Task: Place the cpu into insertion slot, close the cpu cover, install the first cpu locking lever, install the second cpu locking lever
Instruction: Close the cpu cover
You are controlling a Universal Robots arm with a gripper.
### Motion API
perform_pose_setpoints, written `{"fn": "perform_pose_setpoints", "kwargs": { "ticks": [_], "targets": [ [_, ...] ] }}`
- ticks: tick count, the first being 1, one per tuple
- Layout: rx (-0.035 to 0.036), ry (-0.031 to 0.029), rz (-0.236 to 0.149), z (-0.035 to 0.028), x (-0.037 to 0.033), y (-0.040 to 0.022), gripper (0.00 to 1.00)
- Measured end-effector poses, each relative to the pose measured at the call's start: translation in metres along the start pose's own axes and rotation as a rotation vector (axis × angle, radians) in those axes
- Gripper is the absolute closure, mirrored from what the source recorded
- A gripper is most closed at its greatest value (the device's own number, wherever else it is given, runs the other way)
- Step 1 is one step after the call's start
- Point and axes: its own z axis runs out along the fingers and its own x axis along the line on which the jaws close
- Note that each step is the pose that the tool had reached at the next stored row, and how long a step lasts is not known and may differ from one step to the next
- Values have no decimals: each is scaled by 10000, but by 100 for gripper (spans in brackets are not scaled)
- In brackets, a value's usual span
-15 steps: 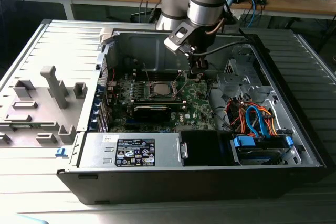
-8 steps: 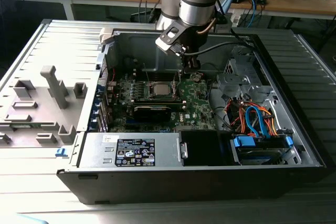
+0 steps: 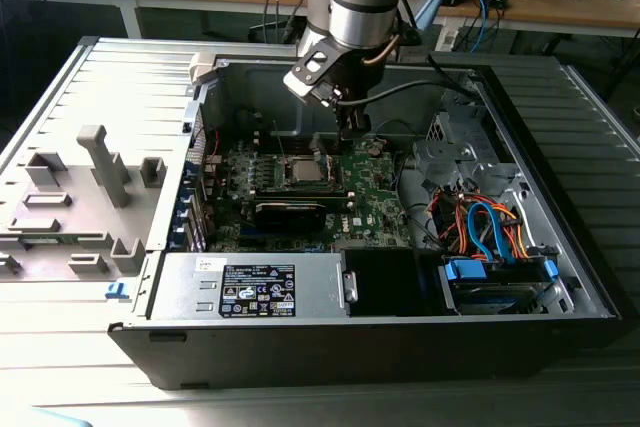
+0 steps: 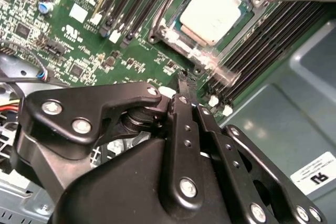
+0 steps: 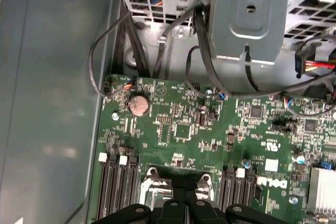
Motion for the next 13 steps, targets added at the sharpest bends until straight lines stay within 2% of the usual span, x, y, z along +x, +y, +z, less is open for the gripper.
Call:
{"fn": "perform_pose_setpoints", "kwargs": {
  "ticks": [2, 7, 8, 9, 13],
  "targets": [
    [0, 0, 1, 9, 7, -60, 89],
    [0, 0, 0, 27, 19, -155, 89],
    [0, 0, 0, 46, 26, -210, 89],
    [0, 0, 1, 92, 35, -287, 89],
    [1, -2, 0, 121, 43, -352, 89]
  ]
}}
